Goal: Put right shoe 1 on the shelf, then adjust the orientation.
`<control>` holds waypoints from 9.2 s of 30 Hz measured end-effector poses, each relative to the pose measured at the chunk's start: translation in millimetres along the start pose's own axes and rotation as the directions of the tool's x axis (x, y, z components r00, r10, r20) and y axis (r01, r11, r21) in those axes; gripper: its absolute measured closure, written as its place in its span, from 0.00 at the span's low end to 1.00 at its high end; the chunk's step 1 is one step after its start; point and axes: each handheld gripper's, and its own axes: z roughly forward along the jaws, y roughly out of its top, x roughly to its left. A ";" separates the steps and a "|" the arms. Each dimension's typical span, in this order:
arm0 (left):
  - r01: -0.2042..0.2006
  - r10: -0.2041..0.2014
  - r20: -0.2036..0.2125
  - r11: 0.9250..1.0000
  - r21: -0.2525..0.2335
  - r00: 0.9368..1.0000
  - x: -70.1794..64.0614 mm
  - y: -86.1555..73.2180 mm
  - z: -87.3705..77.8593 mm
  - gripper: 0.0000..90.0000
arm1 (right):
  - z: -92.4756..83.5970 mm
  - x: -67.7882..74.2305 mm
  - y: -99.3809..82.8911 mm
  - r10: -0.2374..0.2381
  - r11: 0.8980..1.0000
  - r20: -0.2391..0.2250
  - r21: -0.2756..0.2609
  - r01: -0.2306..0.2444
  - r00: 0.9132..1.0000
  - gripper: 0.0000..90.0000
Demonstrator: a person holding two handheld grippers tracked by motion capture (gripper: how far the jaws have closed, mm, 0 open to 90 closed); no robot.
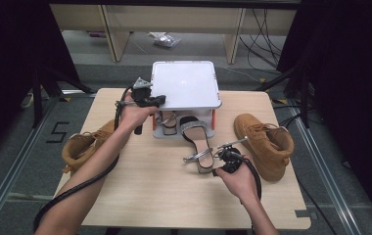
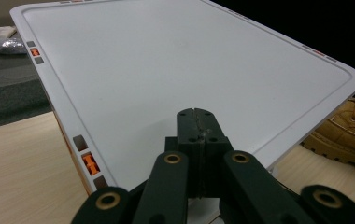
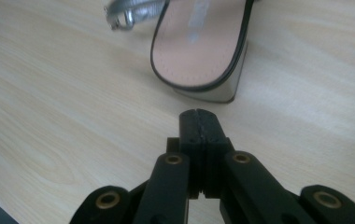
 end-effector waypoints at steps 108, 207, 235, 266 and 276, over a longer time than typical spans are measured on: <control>-0.015 0.015 0.004 1.000 0.017 1.000 -0.4 1.1 -1.5 1.00 | 60.5 27.7 116.1 -0.064 0.975 0.210 -0.194 0.105 0.976 1.00; 0.028 -0.026 -0.103 0.999 0.026 0.994 38.9 -20.9 -123.2 0.60 | 6.9 0.3 1.2 -0.096 0.839 0.115 -0.525 0.143 0.989 0.57; 0.108 -0.093 -0.217 0.992 0.058 0.972 78.5 -71.2 -212.5 0.59 | 11.5 7.1 -1.8 -0.086 0.873 0.097 -0.473 0.122 0.992 0.49; 0.195 -0.104 -0.291 0.933 0.303 0.951 121.5 -123.5 -213.2 0.63 | 15.8 6.9 -1.6 -0.111 0.872 0.096 -0.468 0.143 0.989 0.50; 0.259 -0.174 -0.262 0.905 0.339 0.949 124.7 -122.9 -209.7 0.76 | 18.6 5.7 -2.4 -0.106 0.890 0.071 -0.439 0.126 0.992 0.49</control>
